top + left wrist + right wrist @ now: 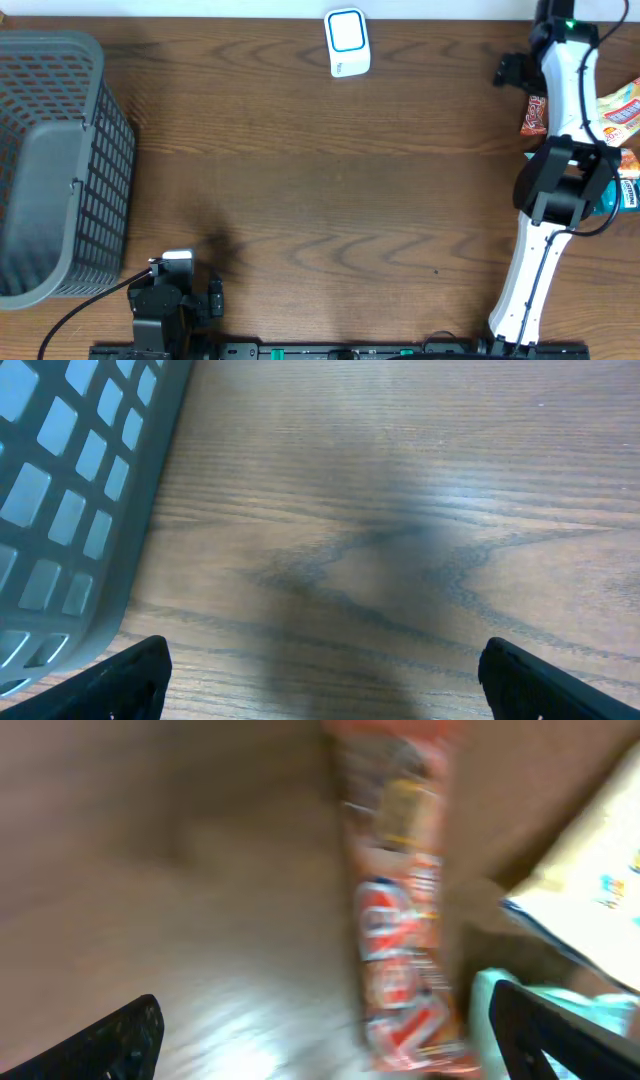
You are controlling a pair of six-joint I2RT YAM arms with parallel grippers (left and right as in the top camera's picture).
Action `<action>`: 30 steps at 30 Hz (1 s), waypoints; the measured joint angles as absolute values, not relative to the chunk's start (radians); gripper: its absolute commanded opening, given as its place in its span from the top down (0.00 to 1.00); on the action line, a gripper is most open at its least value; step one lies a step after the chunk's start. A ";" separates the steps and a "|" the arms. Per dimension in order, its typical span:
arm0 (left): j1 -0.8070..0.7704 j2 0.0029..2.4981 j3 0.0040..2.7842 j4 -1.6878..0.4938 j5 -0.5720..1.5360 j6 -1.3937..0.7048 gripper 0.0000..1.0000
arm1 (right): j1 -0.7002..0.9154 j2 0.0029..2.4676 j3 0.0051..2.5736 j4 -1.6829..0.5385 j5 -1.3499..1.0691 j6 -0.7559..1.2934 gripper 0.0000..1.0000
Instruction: Scan the item barcode
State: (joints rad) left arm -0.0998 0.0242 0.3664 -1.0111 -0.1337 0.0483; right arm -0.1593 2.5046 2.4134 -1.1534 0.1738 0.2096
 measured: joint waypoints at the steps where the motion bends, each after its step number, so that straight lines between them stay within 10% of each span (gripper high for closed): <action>1: -0.100 0.024 0.366 -1.011 -0.134 0.048 0.02 | -0.144 2.494 2.413 -1.134 0.136 0.205 0.21; 3: -0.100 0.024 0.366 -1.011 -0.134 0.049 0.02 | -0.111 2.478 2.413 -1.061 0.044 0.194 0.82; 5: -0.100 0.024 0.366 -1.011 -0.134 0.048 0.02 | -0.080 2.477 2.405 -0.979 -0.033 0.194 0.99; 30: -0.100 0.024 0.366 -1.011 -0.134 0.049 0.02 | 0.261 2.668 2.281 -0.404 -0.155 0.238 0.99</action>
State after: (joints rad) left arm -0.0998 0.0242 0.3664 -1.0111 -0.1337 0.0486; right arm 0.2607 2.6678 2.2814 -0.4038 -0.1555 0.2379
